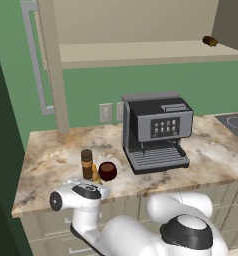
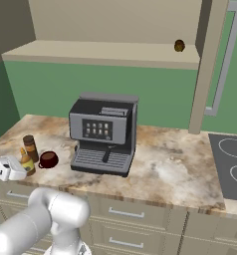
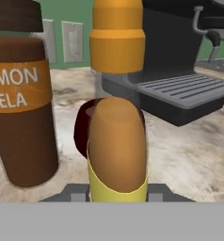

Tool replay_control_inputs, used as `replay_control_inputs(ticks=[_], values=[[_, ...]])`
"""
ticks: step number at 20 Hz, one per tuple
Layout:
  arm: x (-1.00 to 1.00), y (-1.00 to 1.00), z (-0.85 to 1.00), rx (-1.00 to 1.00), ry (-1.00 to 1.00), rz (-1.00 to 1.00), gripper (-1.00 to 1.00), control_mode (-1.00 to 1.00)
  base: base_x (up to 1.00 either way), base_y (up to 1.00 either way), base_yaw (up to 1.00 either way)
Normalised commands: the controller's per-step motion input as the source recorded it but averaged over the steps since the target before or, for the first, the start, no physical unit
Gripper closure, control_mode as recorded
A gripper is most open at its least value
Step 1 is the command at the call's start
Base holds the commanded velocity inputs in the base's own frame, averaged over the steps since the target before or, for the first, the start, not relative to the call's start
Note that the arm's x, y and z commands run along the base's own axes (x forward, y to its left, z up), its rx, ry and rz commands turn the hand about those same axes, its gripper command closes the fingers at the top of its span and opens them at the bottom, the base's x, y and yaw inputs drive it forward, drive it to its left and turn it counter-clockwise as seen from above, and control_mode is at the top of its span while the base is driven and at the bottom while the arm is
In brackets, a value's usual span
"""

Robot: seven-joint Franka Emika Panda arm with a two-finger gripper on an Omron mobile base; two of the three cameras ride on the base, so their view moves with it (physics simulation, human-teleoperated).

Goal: Pick the cinnamon and honey bottle from the cabinet and place them next to the mug.

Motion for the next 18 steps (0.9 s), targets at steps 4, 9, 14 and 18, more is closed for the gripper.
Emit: replay_control_inputs(ticks=[4,9,14,18], values=[[0.1,0.0,-0.2,0.0,0.0,0.0,1.0,-1.0,0.0,0.0,0.0],[0.07,0.0,-0.03,0.0,0.0,0.0,1.0,-1.0,0.0,0.0,0.0],[0.05,0.0,0.0,0.0,0.0,0.0,1.0,-1.0,0.0,0.0,0.0],[0.0,0.0,-0.01,0.0,-0.04,0.0,1.0,-1.0,0.0,0.0,0.0]])
